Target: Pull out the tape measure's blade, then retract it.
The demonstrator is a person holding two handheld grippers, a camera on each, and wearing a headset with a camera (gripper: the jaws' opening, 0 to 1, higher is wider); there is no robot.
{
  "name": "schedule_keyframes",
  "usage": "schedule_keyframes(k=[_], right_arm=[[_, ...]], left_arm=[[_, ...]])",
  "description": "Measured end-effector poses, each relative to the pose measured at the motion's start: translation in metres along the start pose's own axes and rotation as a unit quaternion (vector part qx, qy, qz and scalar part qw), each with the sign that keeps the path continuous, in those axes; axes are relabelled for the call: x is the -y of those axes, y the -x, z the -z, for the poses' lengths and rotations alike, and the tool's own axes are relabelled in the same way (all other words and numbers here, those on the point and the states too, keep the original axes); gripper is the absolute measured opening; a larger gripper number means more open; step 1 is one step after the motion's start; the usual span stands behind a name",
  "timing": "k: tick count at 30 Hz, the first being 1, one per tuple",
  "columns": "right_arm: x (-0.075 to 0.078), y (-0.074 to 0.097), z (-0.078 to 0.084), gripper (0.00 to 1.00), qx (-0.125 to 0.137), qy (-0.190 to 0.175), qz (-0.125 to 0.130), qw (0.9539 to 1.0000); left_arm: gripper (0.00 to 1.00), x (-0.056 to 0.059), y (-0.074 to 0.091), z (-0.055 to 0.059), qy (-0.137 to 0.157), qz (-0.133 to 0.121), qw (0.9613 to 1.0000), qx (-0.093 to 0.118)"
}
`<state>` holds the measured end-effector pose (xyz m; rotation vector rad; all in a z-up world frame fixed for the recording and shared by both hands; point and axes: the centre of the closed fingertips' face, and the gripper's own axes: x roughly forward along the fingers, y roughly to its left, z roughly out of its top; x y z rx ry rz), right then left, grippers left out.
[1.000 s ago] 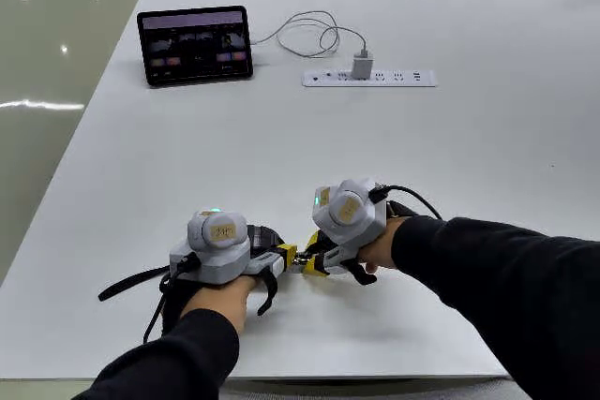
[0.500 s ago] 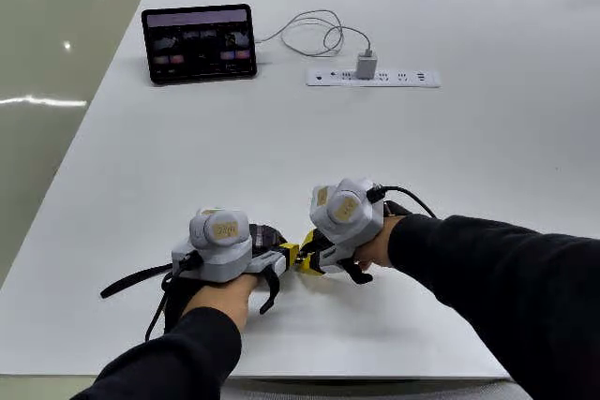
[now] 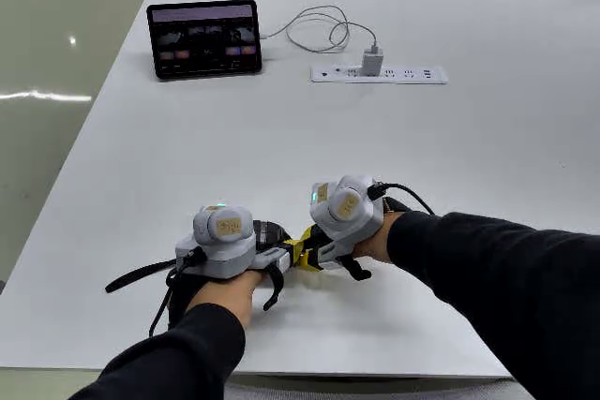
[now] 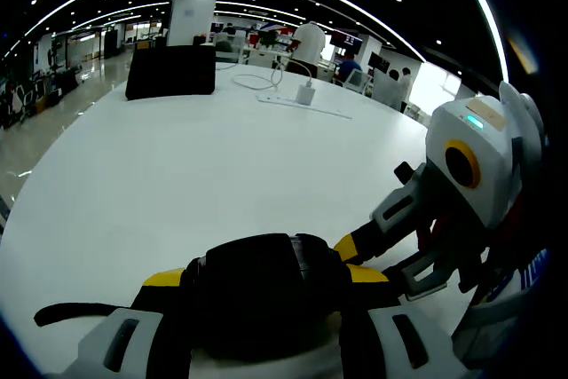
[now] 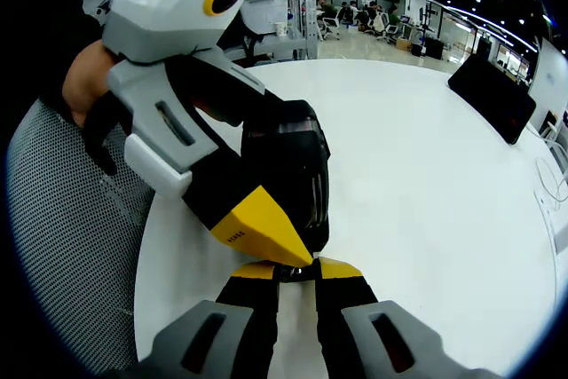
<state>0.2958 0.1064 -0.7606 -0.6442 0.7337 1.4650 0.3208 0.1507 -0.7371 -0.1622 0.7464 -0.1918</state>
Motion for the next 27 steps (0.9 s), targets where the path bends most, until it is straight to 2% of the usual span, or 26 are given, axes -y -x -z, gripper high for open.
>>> schedule_keyframes(k=[4,6,9,14,20,27], right_arm=[[0.0003,-0.0004,-0.0008,0.11,0.004,-0.011,0.000,0.9999],[0.0003,-0.0002,-0.0006,0.12,0.007,0.027,0.004,0.9996],[-0.0009,0.0003,0.0007,0.12,0.009,0.013,0.008,0.9998],[0.0005,0.0016,0.0018,0.12,0.011,0.027,0.014,0.9995],[0.0015,0.0062,0.0048,0.11,0.011,0.020,0.015,0.9996],[0.0025,0.0026,0.0013,0.11,0.010,0.027,0.013,0.9995]], left_arm=[[0.63,0.0001,0.0000,-0.0002,0.001,0.000,1.0000,0.000],[0.63,-0.0002,0.0000,-0.0003,0.004,0.000,1.0000,0.000],[0.63,0.0000,0.0000,-0.0003,0.004,0.000,1.0000,0.001],[0.63,-0.0006,-0.0004,-0.0006,0.008,0.000,1.0000,0.001],[0.63,-0.0009,-0.0006,-0.0009,0.011,0.000,0.9999,0.002],[0.63,-0.0010,-0.0005,-0.0010,0.009,0.001,1.0000,0.001]])
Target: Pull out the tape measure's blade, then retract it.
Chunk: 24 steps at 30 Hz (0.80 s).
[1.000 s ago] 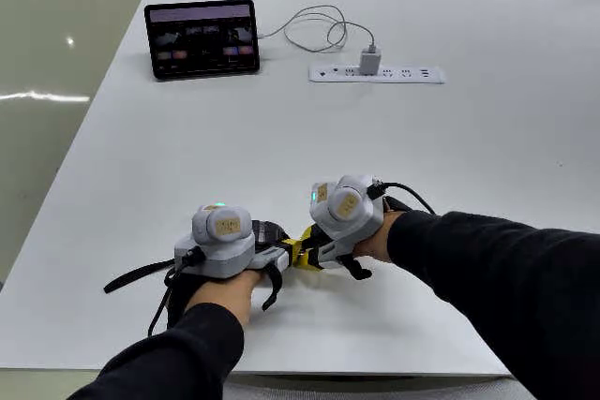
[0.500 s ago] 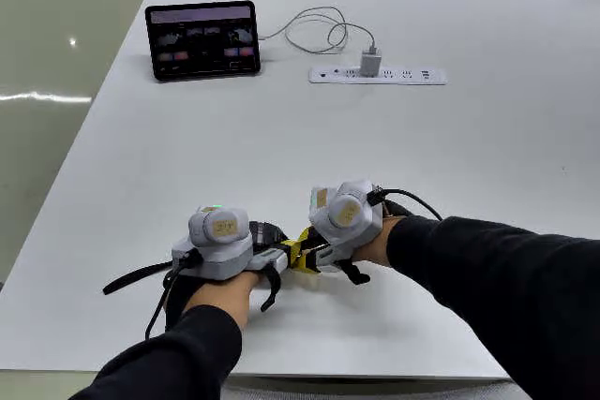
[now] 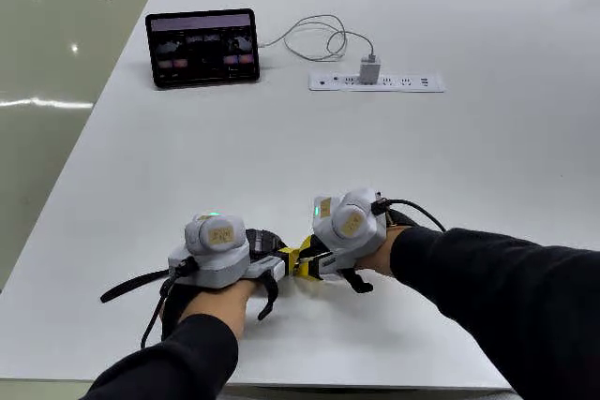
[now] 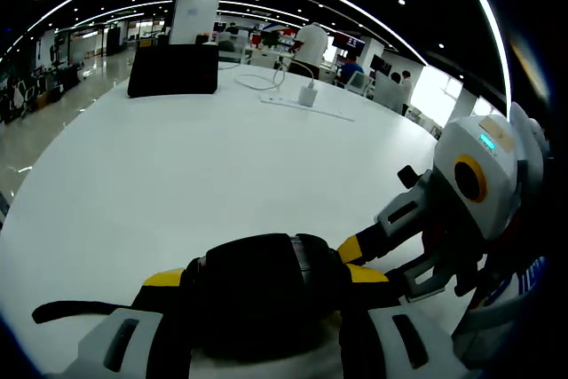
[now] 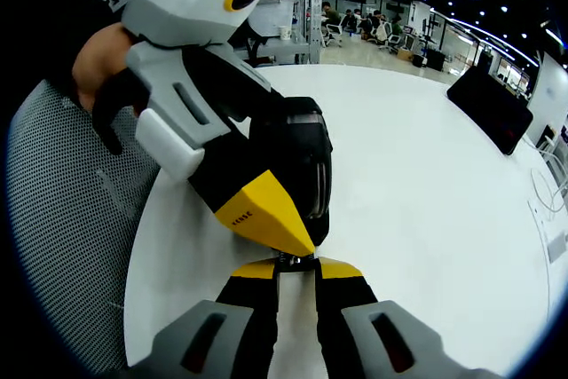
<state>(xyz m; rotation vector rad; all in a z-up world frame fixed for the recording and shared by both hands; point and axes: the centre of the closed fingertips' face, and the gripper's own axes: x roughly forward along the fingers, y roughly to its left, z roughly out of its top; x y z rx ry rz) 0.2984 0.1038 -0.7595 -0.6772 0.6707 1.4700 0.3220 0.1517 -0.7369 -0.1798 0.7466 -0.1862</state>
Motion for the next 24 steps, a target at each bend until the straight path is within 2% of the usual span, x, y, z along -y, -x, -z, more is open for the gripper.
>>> schedule_keyframes(k=[24], right_arm=[[0.0022,-0.0037,-0.0006,0.10,0.006,-0.015,-0.002,0.9999]], left_arm=[[0.64,0.0001,0.0001,-0.0003,0.005,0.002,1.0000,0.002]])
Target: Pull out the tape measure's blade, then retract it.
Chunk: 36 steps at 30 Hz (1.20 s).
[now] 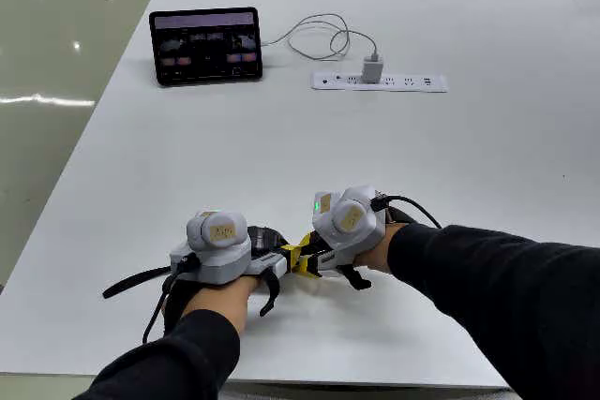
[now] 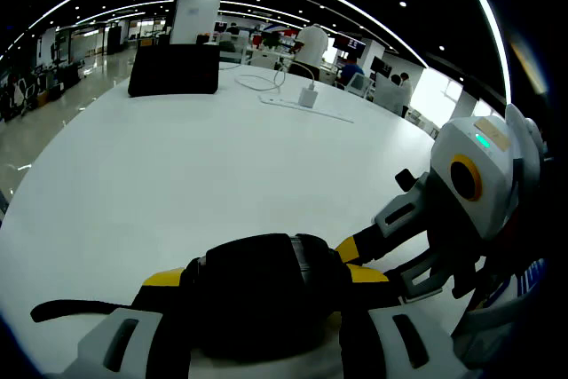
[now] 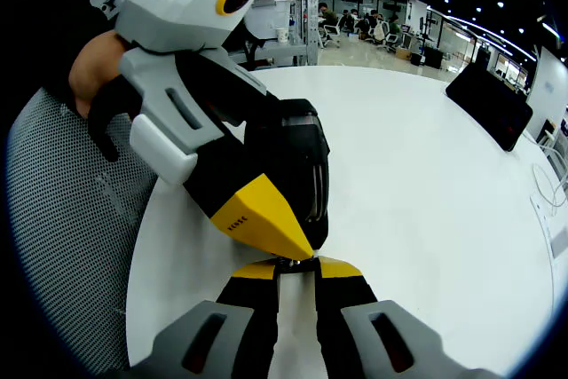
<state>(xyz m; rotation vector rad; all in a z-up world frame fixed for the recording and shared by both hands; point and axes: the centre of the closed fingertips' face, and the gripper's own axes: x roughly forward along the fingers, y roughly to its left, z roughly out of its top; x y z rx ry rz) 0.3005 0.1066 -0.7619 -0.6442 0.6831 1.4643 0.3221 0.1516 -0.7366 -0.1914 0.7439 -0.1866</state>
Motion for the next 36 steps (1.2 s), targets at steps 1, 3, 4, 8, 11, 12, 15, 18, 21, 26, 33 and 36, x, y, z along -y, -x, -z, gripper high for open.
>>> schedule_keyframes(k=[1,3,4,8,11,12,15,18,21,26,33,36], right_arm=[[0.000,0.000,0.000,0.10,0.001,-0.001,0.000,1.0000],[0.000,0.000,0.000,0.11,0.001,-0.002,0.001,1.0000],[0.000,0.000,-0.001,0.11,0.000,-0.001,0.001,1.0000],[-0.001,0.000,-0.001,0.11,-0.006,0.002,0.000,1.0000],[-0.001,0.000,-0.001,0.11,-0.008,-0.001,0.001,1.0000],[-0.001,0.000,-0.001,0.11,-0.009,0.000,0.001,1.0000],[-0.001,0.000,-0.001,0.11,-0.011,0.006,0.000,0.9999],[-0.001,0.000,-0.001,0.11,-0.010,0.007,0.002,0.9999],[-0.001,0.000,-0.001,0.12,-0.007,0.005,0.006,0.9999],[-0.001,0.000,-0.002,0.12,-0.007,0.001,0.011,0.9999],[0.001,0.001,-0.004,0.22,-0.006,-0.011,0.014,0.9998],[0.001,0.002,-0.003,0.25,-0.008,-0.018,0.014,0.9997]], left_arm=[[0.64,0.000,0.000,0.000,0.000,0.000,1.0000,0.000],[0.64,0.000,0.000,0.000,0.000,0.000,1.0000,0.000],[0.64,0.000,0.000,0.000,0.001,0.001,1.0000,0.000],[0.64,0.000,0.000,0.000,0.000,0.001,1.0000,0.000],[0.64,0.000,0.000,0.000,0.000,0.002,1.0000,0.000],[0.64,0.000,0.000,0.000,-0.001,0.002,1.0000,0.000],[0.65,0.000,0.000,0.000,0.000,0.002,1.0000,0.001],[0.65,0.000,0.000,0.000,0.006,0.006,1.0000,0.003],[0.65,0.000,0.000,-0.001,0.015,0.016,0.9998,-0.005],[0.66,0.001,-0.001,0.000,0.020,0.024,0.9995,-0.010],[0.78,-0.004,-0.001,-0.008,0.025,0.032,0.9992,-0.004],[0.88,-0.008,0.000,-0.012,0.022,0.026,0.9994,0.003]])
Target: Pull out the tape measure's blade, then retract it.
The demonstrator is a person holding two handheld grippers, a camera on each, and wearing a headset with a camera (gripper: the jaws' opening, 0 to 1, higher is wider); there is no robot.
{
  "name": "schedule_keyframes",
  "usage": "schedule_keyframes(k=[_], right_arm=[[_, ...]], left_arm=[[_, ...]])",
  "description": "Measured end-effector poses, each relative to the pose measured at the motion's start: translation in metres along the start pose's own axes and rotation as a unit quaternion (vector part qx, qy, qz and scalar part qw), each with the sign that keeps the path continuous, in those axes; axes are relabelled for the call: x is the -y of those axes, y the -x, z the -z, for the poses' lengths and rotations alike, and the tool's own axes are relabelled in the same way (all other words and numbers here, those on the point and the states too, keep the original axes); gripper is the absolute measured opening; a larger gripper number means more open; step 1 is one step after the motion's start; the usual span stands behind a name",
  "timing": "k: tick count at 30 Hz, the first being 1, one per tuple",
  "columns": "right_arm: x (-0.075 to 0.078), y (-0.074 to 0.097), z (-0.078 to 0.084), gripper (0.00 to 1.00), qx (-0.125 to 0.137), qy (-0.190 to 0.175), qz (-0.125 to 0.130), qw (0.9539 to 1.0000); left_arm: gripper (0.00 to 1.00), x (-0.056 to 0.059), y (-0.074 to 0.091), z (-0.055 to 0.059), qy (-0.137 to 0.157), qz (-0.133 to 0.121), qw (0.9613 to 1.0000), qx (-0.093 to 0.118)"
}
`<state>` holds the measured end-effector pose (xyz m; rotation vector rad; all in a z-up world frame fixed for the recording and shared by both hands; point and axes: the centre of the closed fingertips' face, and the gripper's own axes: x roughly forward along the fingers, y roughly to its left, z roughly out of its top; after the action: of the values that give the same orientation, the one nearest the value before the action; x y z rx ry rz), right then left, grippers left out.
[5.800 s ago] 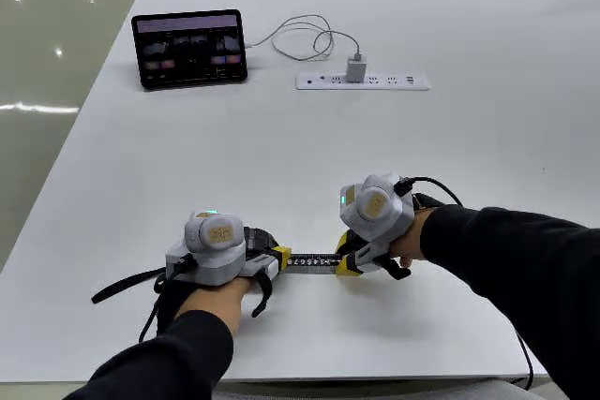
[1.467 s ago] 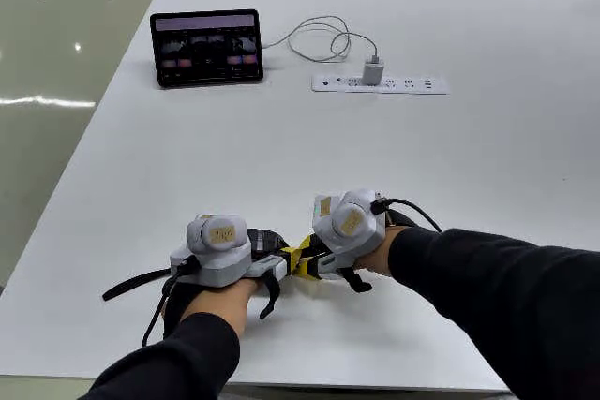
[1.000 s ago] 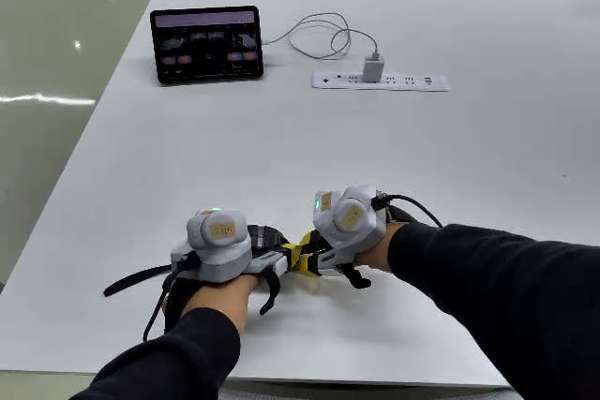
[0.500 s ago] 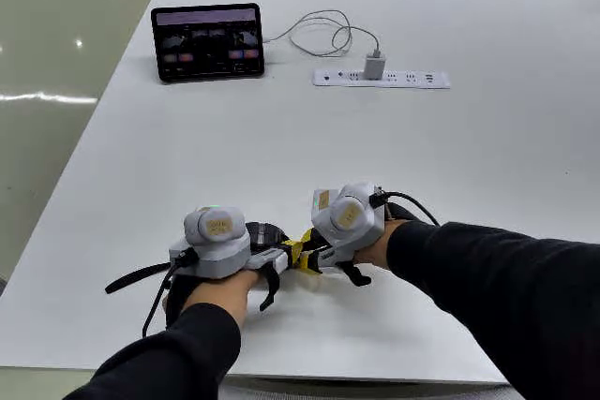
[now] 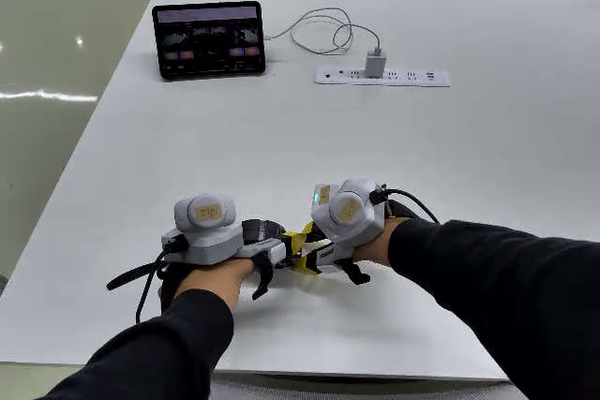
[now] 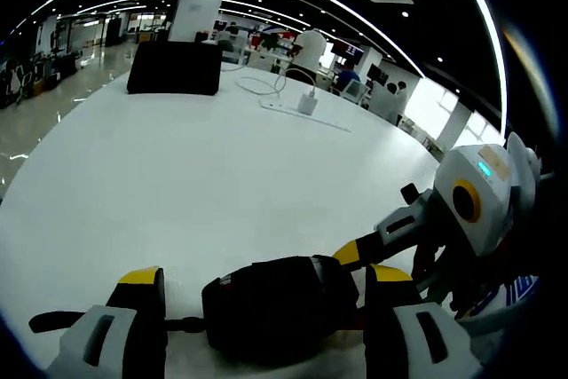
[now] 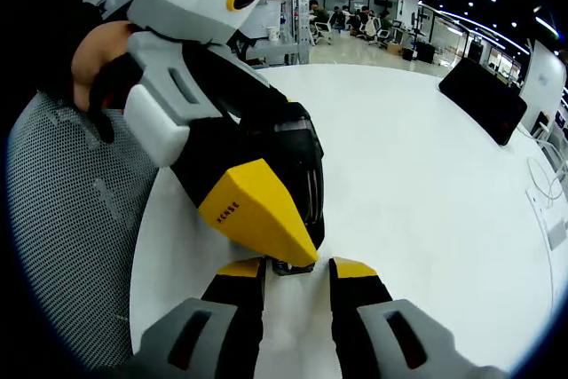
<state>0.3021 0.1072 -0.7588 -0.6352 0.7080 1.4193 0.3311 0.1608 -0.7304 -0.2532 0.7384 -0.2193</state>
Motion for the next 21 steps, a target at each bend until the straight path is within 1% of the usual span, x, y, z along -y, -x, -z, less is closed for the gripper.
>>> schedule_keyframes(k=[2,3,4,6,8,10,14,16,18,19,21], right_arm=[[0.001,0.001,0.002,0.27,-0.002,-0.004,0.000,1.0000],[0.001,0.001,0.002,0.29,-0.001,-0.008,-0.001,1.0000],[0.000,0.002,0.002,0.32,0.001,-0.014,-0.003,0.9999],[-0.001,0.002,0.003,0.39,-0.001,-0.016,-0.004,0.9999],[-0.002,0.003,0.003,0.41,0.000,-0.018,-0.008,0.9998],[-0.003,0.004,0.002,0.44,0.004,-0.028,-0.011,0.9995],[-0.001,0.005,0.001,0.49,0.005,-0.038,-0.010,0.9992],[-0.001,0.006,0.001,0.51,0.006,-0.040,-0.010,0.9991],[0.000,0.006,0.002,0.56,0.005,-0.048,-0.007,0.9988],[0.000,0.006,0.003,0.57,0.004,-0.051,-0.005,0.9987],[0.000,0.007,0.003,0.59,0.003,-0.055,-0.002,0.9985]], left_arm=[[0.94,-0.002,0.001,-0.002,0.002,-0.001,1.0000,0.006],[0.96,-0.003,0.001,-0.001,0.004,-0.001,1.0000,0.003],[0.97,-0.004,0.001,-0.001,0.007,0.000,1.0000,0.003],[1.00,-0.003,0.001,-0.002,0.008,0.004,1.0000,0.004],[1.00,-0.001,0.002,-0.007,0.011,0.010,0.9998,0.016],[1.00,-0.003,0.003,-0.010,0.008,0.005,0.9997,0.022],[1.00,-0.004,0.003,-0.011,0.003,0.006,0.9997,0.024],[1.00,-0.004,0.004,-0.011,0.003,0.008,0.9997,0.024],[1.00,-0.003,0.004,-0.008,0.003,0.014,0.9998,0.015],[1.00,-0.001,0.002,-0.007,0.001,0.025,0.9996,0.013],[1.00,0.000,0.002,-0.003,-0.009,0.032,0.9994,0.005]])
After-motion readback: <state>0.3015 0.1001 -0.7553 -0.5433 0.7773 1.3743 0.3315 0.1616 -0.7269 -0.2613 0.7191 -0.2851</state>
